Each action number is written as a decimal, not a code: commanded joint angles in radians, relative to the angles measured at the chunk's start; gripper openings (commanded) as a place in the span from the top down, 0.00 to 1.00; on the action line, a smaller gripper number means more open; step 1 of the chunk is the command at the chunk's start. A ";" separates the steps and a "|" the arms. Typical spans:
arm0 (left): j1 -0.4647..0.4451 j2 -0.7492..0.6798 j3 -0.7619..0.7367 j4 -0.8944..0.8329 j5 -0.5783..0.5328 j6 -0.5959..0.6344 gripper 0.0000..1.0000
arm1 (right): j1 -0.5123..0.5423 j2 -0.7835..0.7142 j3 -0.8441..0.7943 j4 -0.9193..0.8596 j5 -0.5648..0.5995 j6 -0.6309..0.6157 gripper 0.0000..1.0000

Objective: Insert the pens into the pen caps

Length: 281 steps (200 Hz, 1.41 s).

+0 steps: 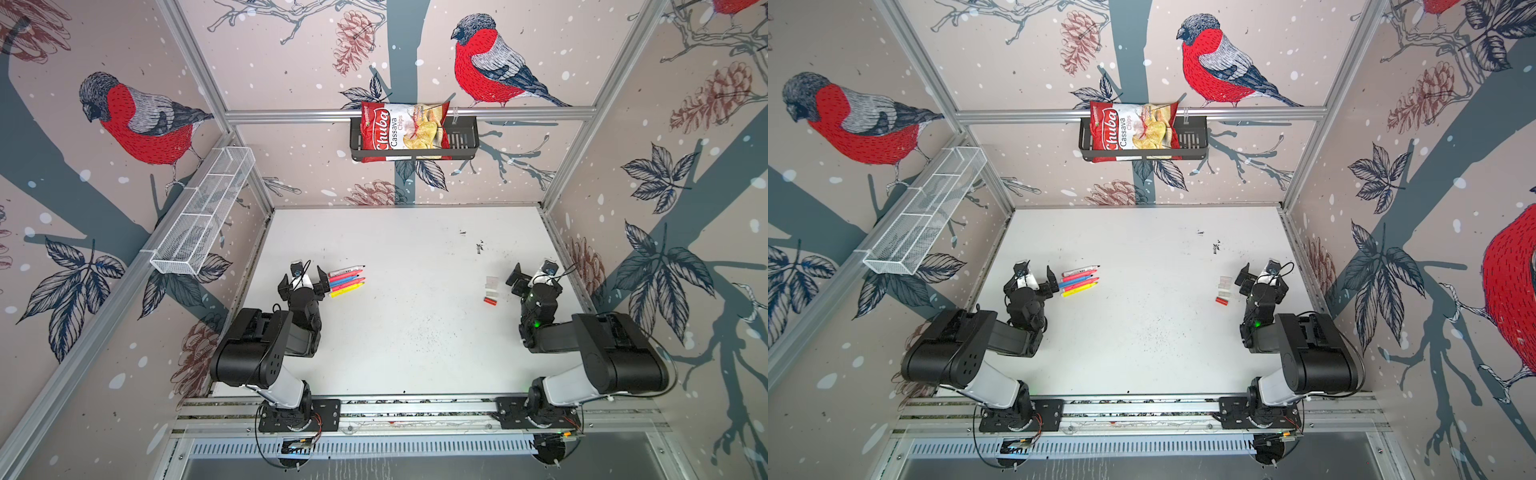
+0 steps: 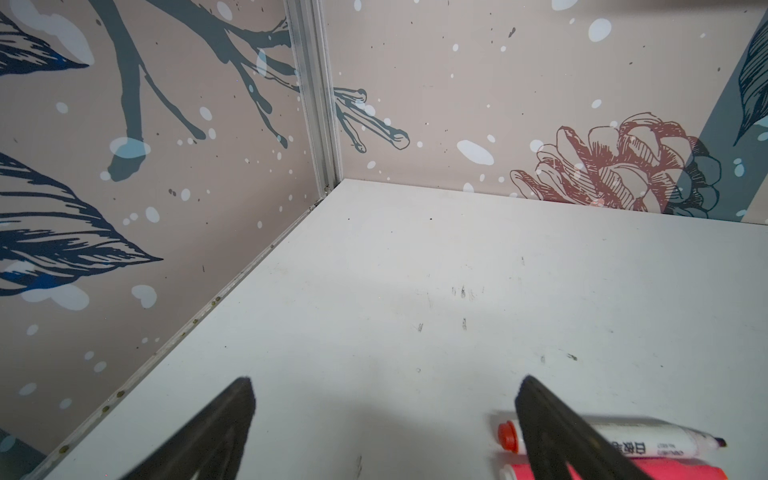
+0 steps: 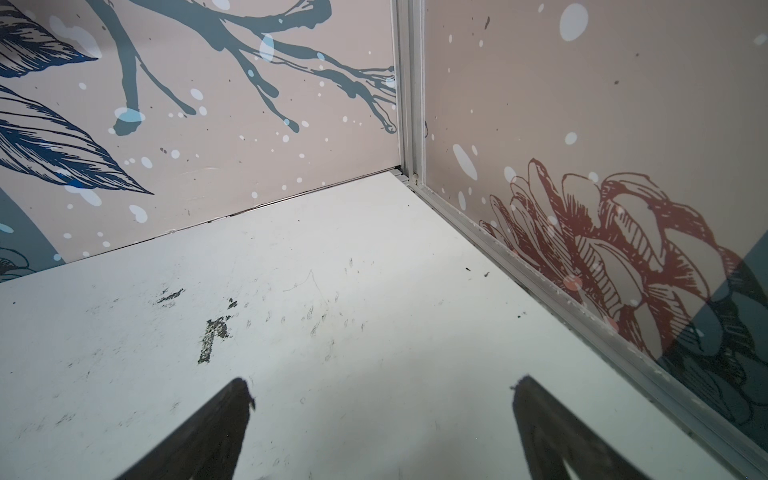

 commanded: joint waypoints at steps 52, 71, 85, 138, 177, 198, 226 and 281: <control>0.002 -0.003 0.000 0.053 -0.006 0.001 0.02 | 0.000 0.002 0.004 0.033 -0.005 -0.013 0.01; 0.002 -0.004 0.000 0.053 -0.006 0.001 0.02 | 0.000 0.001 0.004 0.033 -0.006 -0.013 0.01; 0.002 -0.003 0.000 0.053 -0.006 0.000 0.02 | 0.000 0.002 0.004 0.033 -0.005 -0.013 0.01; 0.002 -0.003 0.000 0.053 -0.005 0.000 0.02 | 0.000 0.002 0.004 0.033 -0.006 -0.013 0.01; 0.004 -0.003 0.004 0.047 -0.004 -0.001 0.02 | 0.000 0.001 0.004 0.033 -0.005 -0.013 0.01; 0.006 -0.005 0.003 0.045 -0.001 -0.002 0.03 | 0.000 0.003 0.004 0.033 -0.005 -0.011 0.01; -0.055 -0.072 0.020 -0.006 -0.096 0.057 0.05 | 0.061 -0.065 -0.050 0.091 0.095 -0.051 0.01; -0.143 -0.340 0.288 -0.611 -0.109 -0.008 0.04 | 0.150 -0.360 0.223 -0.583 0.172 0.017 0.00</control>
